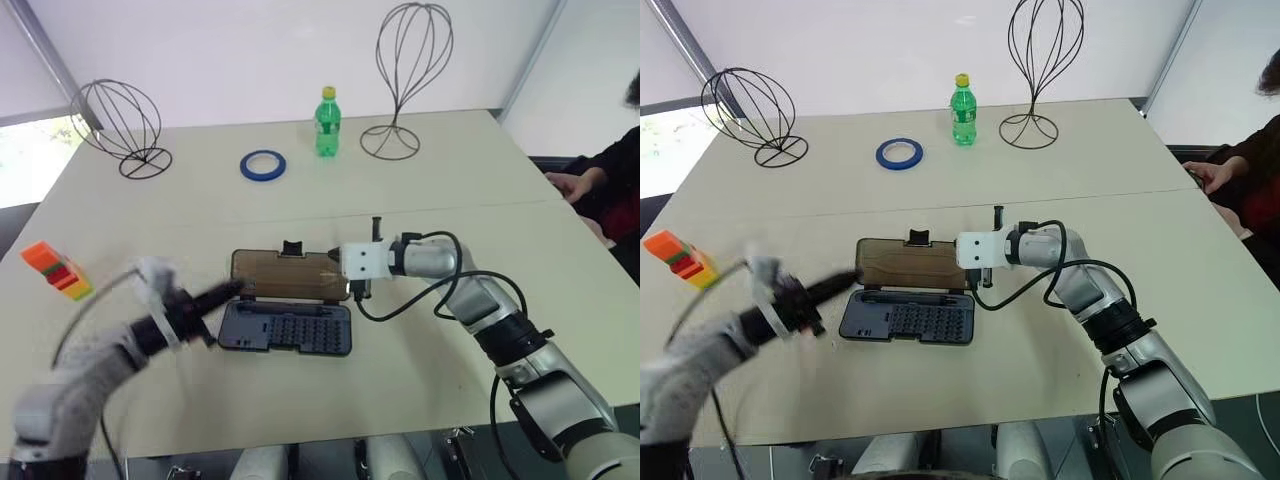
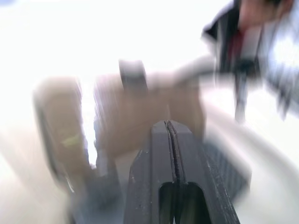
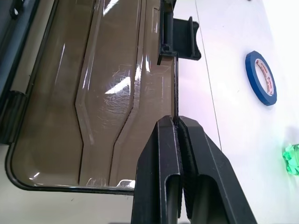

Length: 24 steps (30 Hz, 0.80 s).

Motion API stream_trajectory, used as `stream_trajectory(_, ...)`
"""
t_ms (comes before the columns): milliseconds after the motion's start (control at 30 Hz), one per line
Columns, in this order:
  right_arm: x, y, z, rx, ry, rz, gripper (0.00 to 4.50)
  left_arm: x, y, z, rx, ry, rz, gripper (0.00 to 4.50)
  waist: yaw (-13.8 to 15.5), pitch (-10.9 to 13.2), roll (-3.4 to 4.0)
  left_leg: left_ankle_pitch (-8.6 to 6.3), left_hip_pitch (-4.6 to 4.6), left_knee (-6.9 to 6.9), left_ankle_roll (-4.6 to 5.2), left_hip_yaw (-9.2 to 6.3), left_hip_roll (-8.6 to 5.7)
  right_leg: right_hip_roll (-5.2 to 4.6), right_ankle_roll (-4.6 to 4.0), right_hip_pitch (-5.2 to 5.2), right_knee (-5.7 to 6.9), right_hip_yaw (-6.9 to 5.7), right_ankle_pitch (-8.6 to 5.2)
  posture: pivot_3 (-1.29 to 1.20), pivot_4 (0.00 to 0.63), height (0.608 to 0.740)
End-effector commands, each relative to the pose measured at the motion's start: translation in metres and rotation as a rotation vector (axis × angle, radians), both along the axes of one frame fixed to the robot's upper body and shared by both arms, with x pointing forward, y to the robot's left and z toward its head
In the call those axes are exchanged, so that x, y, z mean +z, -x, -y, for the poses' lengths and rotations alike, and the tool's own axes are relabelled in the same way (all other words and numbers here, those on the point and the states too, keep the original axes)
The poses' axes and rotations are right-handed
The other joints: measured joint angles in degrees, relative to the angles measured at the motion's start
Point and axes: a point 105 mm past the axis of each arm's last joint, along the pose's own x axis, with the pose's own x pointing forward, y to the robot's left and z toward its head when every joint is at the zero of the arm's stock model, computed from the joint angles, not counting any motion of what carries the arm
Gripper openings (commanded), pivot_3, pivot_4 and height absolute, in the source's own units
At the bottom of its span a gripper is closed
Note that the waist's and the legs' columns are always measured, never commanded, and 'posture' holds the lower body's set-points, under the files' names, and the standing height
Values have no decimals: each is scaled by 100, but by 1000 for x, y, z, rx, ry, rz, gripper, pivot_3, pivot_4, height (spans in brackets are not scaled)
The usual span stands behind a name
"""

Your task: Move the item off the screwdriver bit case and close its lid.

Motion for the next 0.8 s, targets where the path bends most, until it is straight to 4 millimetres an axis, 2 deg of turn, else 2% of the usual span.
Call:
stream_trajectory(33, 18, 0, -4, 13, -25, 73, 69, 9, -28, -47, 249, -8, 30, 0, -11, 0, 0, 0, 1, -1, 0, 2, -2, 0, 0, 1, -1, 1, 0, 0, 150, 740)
stream_trajectory(133, 21, 0, -7, 13, -41, 71, 69, -11, -50, -61, 338, -109, 4, 0, -9, 2, -3, 0, 2, -4, -1, 8, -7, -1, 0, 2, -7, 2, 0, 0, 150, 740)
stream_trajectory(233, 23, -1, -9, 10, -43, 79, 69, -41, -63, -40, 238, -228, -12, 0, 5, 9, -14, 0, -3, -8, -1, 9, -9, -3, 0, 0, -12, 3, 1, 0, 150, 740)
stream_trajectory(367, 27, -3, -13, 3, -60, 83, 69, -74, -73, -19, 126, -280, -47, 0, 15, 12, -21, 0, -6, -11, -1, 9, -10, -6, 0, -2, -17, 2, 2, 0, 150, 740)
stream_trajectory(467, 31, -3, -14, 1, -61, 90, 69, -82, -75, 2, -10, -235, -81, 0, -11, 18, -30, 0, -8, -13, -1, 8, -8, -3, -1, -8, -14, 2, 2, 0, 150, 740)
stream_trajectory(567, 33, -1, -13, 0, -66, 92, 69, -82, -73, 9, -101, -219, -93, 0, -19, 20, -30, 0, -10, -15, -1, 9, -6, -3, -1, -14, -9, 3, 2, 0, 150, 740)
stream_trajectory(700, 36, 3, -12, 6, -61, 86, 1974, -82, -78, 7, -104, -223, -87, 0, -3, 21, -31, 0, -12, -16, 0, 9, -8, -6, 0, -15, -9, 3, 2, 0, 150, 740)
stream_trajectory(733, 41, 5, -11, 3, -54, 94, 2407, -80, -78, 7, -111, -218, -84, 0, 1, 21, -31, 0, -13, -16, 0, 9, -8, -6, 0, -16, -9, 2, 2, 0, 150, 740)
stream_trajectory(800, 54, 12, -6, -8, -71, 54, 3559, -74, -78, 9, -128, -206, -74, 0, 9, 22, -31, 0, -19, -15, 0, 8, -10, -8, 0, -19, -9, 2, 3, 0, 150, 740)
